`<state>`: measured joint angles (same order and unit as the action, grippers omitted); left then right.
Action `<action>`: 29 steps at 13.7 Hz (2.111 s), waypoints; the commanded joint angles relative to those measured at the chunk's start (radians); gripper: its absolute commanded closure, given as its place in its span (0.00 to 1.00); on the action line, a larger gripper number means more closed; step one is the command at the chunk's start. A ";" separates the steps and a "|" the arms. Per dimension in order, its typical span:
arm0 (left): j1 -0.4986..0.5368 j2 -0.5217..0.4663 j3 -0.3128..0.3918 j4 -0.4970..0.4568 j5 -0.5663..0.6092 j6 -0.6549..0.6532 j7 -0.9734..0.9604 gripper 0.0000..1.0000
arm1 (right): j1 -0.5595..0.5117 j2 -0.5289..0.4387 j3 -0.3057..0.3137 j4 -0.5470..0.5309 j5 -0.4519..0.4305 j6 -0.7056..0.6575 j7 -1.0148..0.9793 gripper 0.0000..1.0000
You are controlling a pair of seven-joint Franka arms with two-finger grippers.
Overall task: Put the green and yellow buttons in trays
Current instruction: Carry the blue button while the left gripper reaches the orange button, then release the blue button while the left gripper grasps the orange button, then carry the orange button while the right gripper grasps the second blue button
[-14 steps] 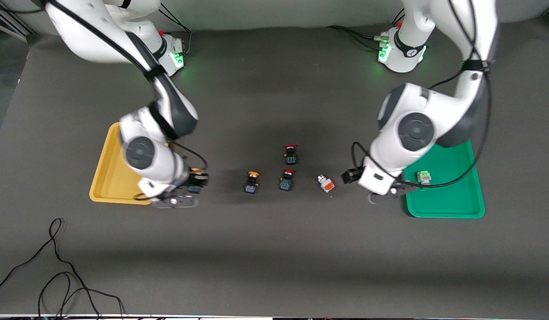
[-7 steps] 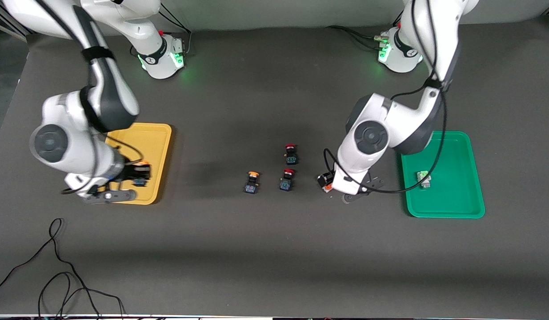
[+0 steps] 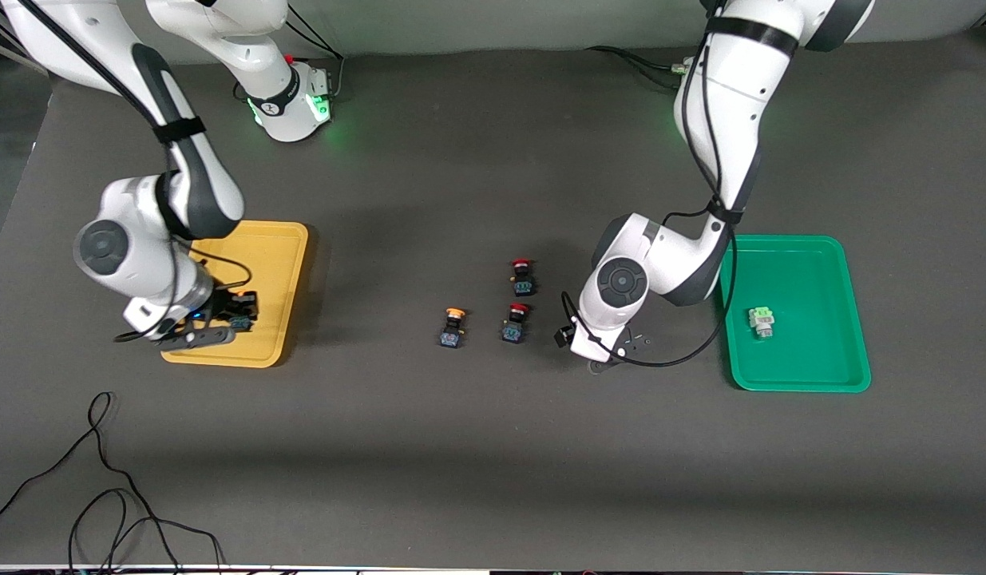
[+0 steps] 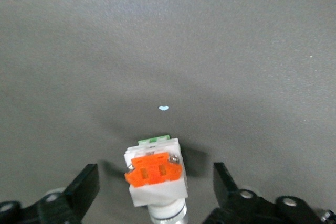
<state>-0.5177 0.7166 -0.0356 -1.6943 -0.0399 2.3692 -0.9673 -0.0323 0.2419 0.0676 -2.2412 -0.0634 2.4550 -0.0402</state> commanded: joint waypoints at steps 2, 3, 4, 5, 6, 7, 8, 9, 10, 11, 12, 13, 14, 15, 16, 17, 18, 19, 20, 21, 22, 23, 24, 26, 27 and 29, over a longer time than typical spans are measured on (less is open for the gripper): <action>-0.018 -0.023 0.022 -0.007 0.017 -0.001 -0.042 0.67 | 0.008 -0.013 -0.014 -0.099 -0.018 0.071 -0.013 1.00; -0.016 -0.025 0.022 -0.007 0.015 -0.004 -0.044 0.80 | 0.009 -0.012 -0.020 -0.110 -0.018 0.079 -0.004 1.00; -0.015 -0.028 0.022 -0.005 0.014 -0.008 -0.045 0.86 | 0.008 0.003 -0.031 -0.113 -0.018 0.084 -0.001 1.00; -0.013 -0.034 0.023 -0.002 0.015 -0.014 -0.050 0.87 | 0.008 0.019 -0.035 -0.113 -0.015 0.084 -0.001 1.00; -0.004 -0.048 0.023 0.001 0.015 -0.019 -0.048 0.88 | 0.008 0.032 -0.043 -0.113 -0.013 0.082 0.005 1.00; 0.004 -0.071 0.023 0.004 0.017 -0.024 -0.044 0.88 | 0.008 0.046 -0.058 -0.115 -0.012 0.078 0.013 1.00; 0.016 -0.107 0.023 0.007 0.017 -0.054 -0.041 0.88 | 0.008 0.054 -0.064 -0.115 -0.010 0.075 0.013 1.00; 0.030 -0.147 0.023 0.019 0.020 -0.109 -0.030 0.89 | 0.006 0.060 -0.065 -0.115 -0.010 0.073 0.013 1.00; 0.044 -0.192 0.022 0.037 0.018 -0.179 -0.005 0.89 | 0.006 0.063 -0.069 -0.113 -0.010 0.073 0.013 1.00; 0.056 -0.242 0.020 0.056 0.009 -0.259 0.034 0.90 | 0.006 0.062 -0.069 -0.113 -0.010 0.073 0.013 0.46; 0.071 -0.285 0.019 0.067 0.005 -0.328 0.077 0.90 | 0.008 0.054 -0.069 -0.113 -0.009 0.068 0.013 0.12; 0.091 -0.330 0.017 0.068 -0.006 -0.385 0.132 0.90 | 0.008 0.042 -0.069 -0.110 -0.010 0.049 0.014 0.00; 0.111 -0.359 0.019 0.062 -0.017 -0.427 0.194 0.90 | 0.008 0.018 -0.069 -0.104 -0.009 0.010 0.014 0.00; 0.135 -0.382 0.019 0.058 -0.020 -0.476 0.266 0.91 | 0.009 -0.010 -0.069 -0.091 -0.009 -0.029 0.014 0.00; 0.165 -0.397 0.020 0.048 -0.020 -0.508 0.333 0.92 | 0.017 -0.039 -0.066 -0.066 -0.009 -0.080 0.016 0.00; 0.207 -0.422 0.020 0.029 -0.020 -0.522 0.392 0.92 | 0.022 -0.056 -0.057 -0.010 -0.009 -0.152 0.016 0.00; 0.249 -0.449 0.020 0.000 -0.018 -0.534 0.457 0.92 | 0.028 -0.059 -0.049 0.065 -0.006 -0.259 0.016 0.00; 0.304 -0.477 0.022 -0.031 -0.018 -0.545 0.549 0.92 | 0.031 -0.056 -0.037 0.157 -0.003 -0.362 0.016 0.00; 0.364 -0.497 0.022 -0.050 -0.018 -0.559 0.646 0.92 | 0.035 -0.053 -0.014 0.239 0.016 -0.445 0.017 0.00; 0.420 -0.506 0.022 -0.064 -0.014 -0.564 0.730 0.92 | 0.035 -0.049 -0.005 0.320 0.043 -0.514 0.019 0.00; 0.470 -0.509 0.022 -0.076 -0.005 -0.559 0.812 0.92 | 0.044 -0.037 -0.003 0.398 0.071 -0.569 0.023 0.00; 0.511 -0.505 0.023 -0.085 0.005 -0.547 0.887 0.92 | 0.058 -0.032 0.001 0.463 0.108 -0.597 0.055 0.00; 0.559 -0.500 0.023 -0.094 0.024 -0.526 0.956 0.92 | 0.068 -0.020 0.003 0.515 0.143 -0.606 0.124 0.00; 0.632 -0.499 0.023 -0.175 0.031 -0.416 1.068 0.92 | 0.127 0.020 0.004 0.595 0.155 -0.614 0.250 0.00; 0.651 -0.497 0.023 -0.241 0.035 -0.313 1.087 0.92 | 0.156 0.057 0.006 0.630 0.155 -0.613 0.308 0.00; 0.671 -0.490 0.023 -0.371 0.043 -0.127 1.133 0.92 | 0.230 0.161 0.035 0.746 0.154 -0.613 0.414 0.00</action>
<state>0.1436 0.2510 -0.0005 -1.9262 -0.0110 2.0964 0.1233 0.1329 0.2683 0.0888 -1.6477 0.0835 1.8646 0.2687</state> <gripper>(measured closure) 0.590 0.000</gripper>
